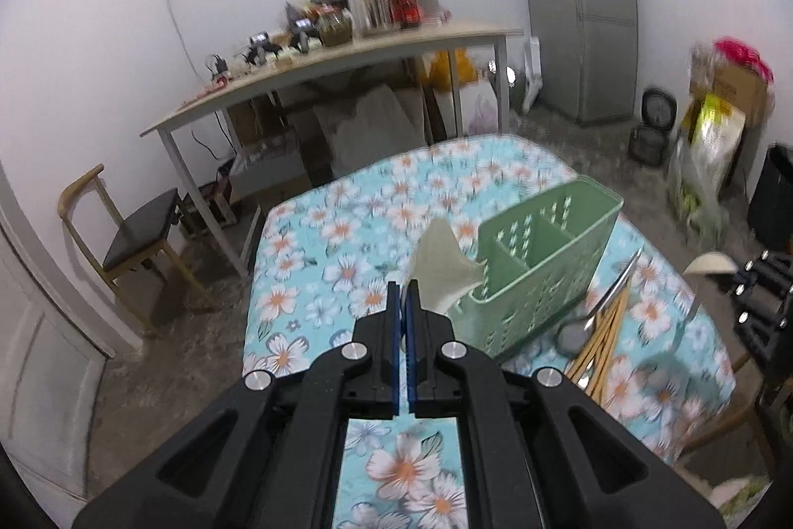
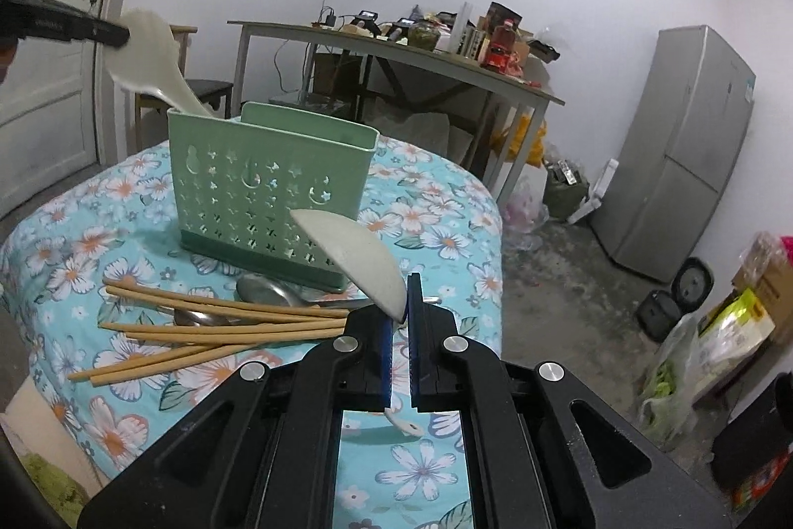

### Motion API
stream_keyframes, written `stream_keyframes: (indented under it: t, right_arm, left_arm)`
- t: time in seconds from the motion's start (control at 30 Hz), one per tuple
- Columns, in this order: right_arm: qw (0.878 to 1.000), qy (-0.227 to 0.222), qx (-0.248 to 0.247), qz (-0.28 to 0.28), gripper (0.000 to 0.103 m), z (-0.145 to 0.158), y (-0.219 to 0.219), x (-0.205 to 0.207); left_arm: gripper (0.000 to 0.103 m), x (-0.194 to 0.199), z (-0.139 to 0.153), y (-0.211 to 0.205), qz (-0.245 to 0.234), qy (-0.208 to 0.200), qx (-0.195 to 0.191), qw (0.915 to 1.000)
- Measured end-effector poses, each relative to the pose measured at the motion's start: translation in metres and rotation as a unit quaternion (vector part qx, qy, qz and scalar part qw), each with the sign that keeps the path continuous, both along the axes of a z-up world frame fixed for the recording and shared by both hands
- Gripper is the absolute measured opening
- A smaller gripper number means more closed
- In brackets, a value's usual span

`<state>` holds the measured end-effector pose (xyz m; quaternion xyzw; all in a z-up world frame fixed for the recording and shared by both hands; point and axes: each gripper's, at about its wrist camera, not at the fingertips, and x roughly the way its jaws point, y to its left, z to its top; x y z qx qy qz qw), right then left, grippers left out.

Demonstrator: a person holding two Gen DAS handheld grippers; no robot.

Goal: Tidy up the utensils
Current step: 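Insert the paddle into the green holder with the left gripper while the right drops the ladle in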

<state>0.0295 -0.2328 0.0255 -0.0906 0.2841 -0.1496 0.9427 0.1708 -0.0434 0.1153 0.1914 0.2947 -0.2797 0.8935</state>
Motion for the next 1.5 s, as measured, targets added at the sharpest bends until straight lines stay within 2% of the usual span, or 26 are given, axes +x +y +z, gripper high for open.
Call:
stream_keyframes:
  t: [0.2,0.3,0.43,0.5,0.57,0.67,0.87,1.1,1.23,1.37,1.5]
  right_arm:
    - [1.0,-0.008,0.017,-0.004,0.003,-0.001,-0.004,-0.004]
    - [1.0,-0.01,0.023,-0.005,0.003,-0.002,-0.005,-0.005]
    - [0.999,-0.019,0.048,-0.01,0.003,0.002,-0.011,-0.007]
    - [0.998,-0.025,0.063,-0.013,0.003,0.005,-0.017,-0.007]
    - [0.996,-0.032,0.079,-0.016,0.003,0.009,-0.023,-0.007]
    - [0.994,-0.041,0.097,-0.016,0.003,0.017,-0.03,-0.007]
    - [0.985,-0.083,0.154,-0.005,0.003,0.048,-0.046,0.001]
    - [0.958,-0.159,0.233,0.047,0.003,0.104,-0.063,0.028]
    - [0.947,-0.193,0.245,0.076,0.003,0.129,-0.062,0.049]
    - [0.941,-0.2,0.257,0.09,0.003,0.132,-0.061,0.073]
    - [0.942,-0.182,0.271,0.079,0.003,0.114,-0.066,0.098]
  left_arm:
    - [0.001,0.019,0.0,-0.027,-0.012,0.007,0.071,0.9974]
    - [0.002,0.027,0.002,-0.04,-0.021,0.016,0.072,0.9971]
    - [0.005,0.041,0.001,-0.048,-0.025,0.051,0.028,0.998]
    - [0.006,0.049,-0.002,-0.049,-0.028,0.077,-0.015,0.9965]
    - [0.012,0.054,-0.004,-0.047,-0.025,0.09,-0.047,0.9945]
    - [0.022,0.058,-0.004,-0.037,-0.015,0.101,-0.106,0.989]
    - [0.036,0.051,0.002,-0.016,0.009,0.089,-0.18,0.9796]
    - [0.045,0.032,-0.017,0.021,0.048,0.104,-0.228,0.967]
    - [0.053,0.019,-0.038,0.039,0.073,0.12,-0.236,0.9617]
    - [0.06,0.012,-0.057,0.051,0.098,0.134,-0.234,0.9579]
    - [0.065,0.007,-0.072,0.061,0.122,0.14,-0.234,0.9544]
